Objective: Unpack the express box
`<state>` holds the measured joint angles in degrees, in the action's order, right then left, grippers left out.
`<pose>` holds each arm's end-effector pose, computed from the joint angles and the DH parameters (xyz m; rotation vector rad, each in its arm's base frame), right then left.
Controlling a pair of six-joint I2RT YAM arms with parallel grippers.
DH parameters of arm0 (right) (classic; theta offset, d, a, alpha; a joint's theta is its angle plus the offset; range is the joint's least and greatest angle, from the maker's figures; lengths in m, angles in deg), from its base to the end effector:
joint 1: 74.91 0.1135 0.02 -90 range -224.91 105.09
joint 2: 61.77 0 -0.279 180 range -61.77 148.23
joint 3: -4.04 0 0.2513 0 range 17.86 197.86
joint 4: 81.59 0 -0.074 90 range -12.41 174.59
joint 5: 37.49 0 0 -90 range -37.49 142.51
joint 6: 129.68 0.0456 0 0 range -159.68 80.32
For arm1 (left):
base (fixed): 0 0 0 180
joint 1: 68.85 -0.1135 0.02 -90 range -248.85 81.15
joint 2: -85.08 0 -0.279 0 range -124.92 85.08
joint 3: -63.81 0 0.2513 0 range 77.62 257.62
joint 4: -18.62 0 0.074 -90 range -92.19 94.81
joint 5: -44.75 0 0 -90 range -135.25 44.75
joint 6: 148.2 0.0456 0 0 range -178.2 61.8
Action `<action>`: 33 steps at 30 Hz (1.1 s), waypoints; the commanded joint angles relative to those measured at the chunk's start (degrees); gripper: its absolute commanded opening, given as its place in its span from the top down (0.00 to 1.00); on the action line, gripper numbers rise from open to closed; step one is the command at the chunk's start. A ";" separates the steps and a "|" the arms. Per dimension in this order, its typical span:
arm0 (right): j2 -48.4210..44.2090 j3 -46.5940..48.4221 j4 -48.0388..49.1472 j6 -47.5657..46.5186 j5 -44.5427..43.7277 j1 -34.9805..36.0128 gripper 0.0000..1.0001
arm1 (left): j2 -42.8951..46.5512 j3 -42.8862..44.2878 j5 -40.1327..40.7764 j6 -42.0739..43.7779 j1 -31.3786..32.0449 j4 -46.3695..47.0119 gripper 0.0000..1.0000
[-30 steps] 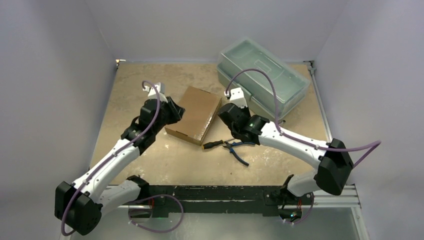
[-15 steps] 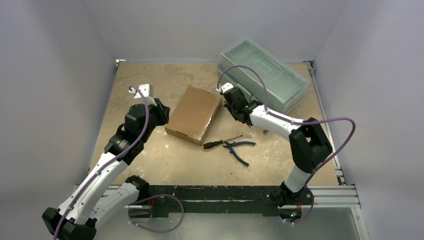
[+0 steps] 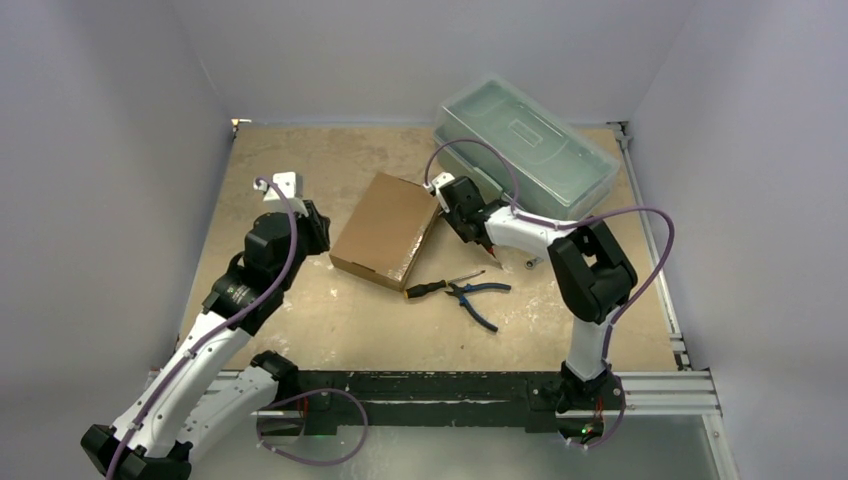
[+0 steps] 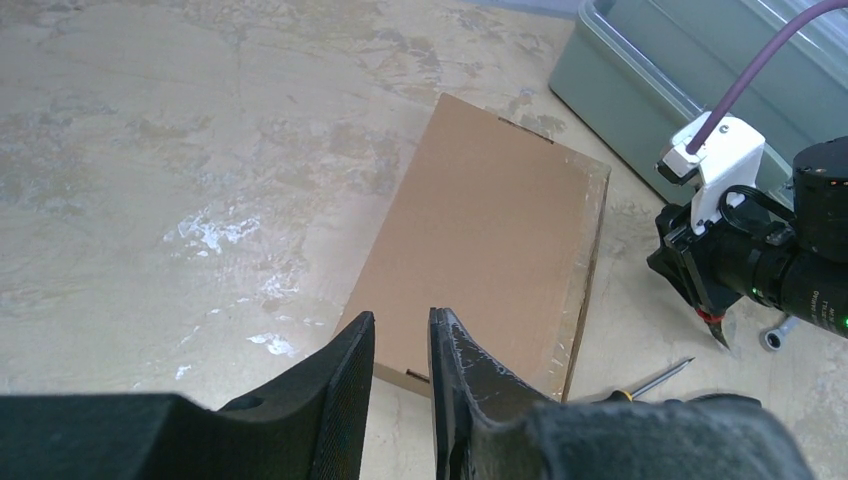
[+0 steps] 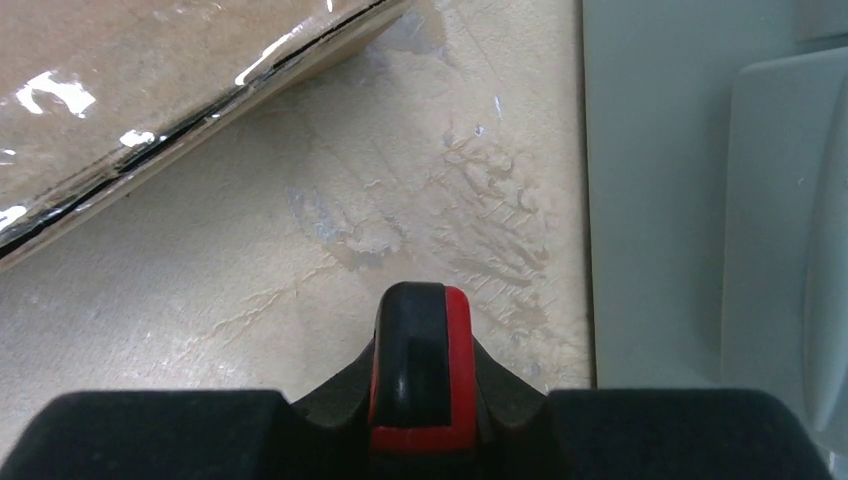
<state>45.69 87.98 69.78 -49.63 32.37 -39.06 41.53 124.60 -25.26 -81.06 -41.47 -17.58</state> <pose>0.3381 0.2249 0.1871 -0.8041 2.2814 -0.2324 0.1566 -0.0636 0.3422 -0.1618 1.8830 -0.2690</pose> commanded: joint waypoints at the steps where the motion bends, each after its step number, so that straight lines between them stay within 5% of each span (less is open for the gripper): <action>1: -1.02 -1.43 6.49 -0.98 1.71 -0.45 0.84 | 0.40 -0.11 0.72 1.99 -0.48 1.87 0.74; 11: -5.64 -1.70 5.17 8.11 2.47 -0.36 0.48 | -0.22 2.45 -0.44 5.20 -0.48 2.14 0.70; 20: -13.08 -0.79 -2.34 26.00 -2.64 5.09 0.38 | -3.70 2.75 -2.85 2.81 -0.48 3.54 0.66; 22: -13.37 0.41 -3.81 33.05 -0.73 6.50 0.08 | -6.50 3.96 -4.12 1.08 -0.48 3.21 0.65; 23: -13.48 0.94 -4.43 36.67 0.69 6.99 0.05 | -8.89 4.57 -4.85 0.26 -0.48 3.20 0.64; 33: -14.46 -6.10 9.20 56.63 6.94 8.97 0.18 | -29.73 12.32 -18.69 -2.32 -5.97 6.79 0.62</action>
<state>32.16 82.96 73.21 -2.79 37.57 -29.92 15.65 132.69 -38.53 -82.67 -45.16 -14.79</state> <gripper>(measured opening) 0.864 0.375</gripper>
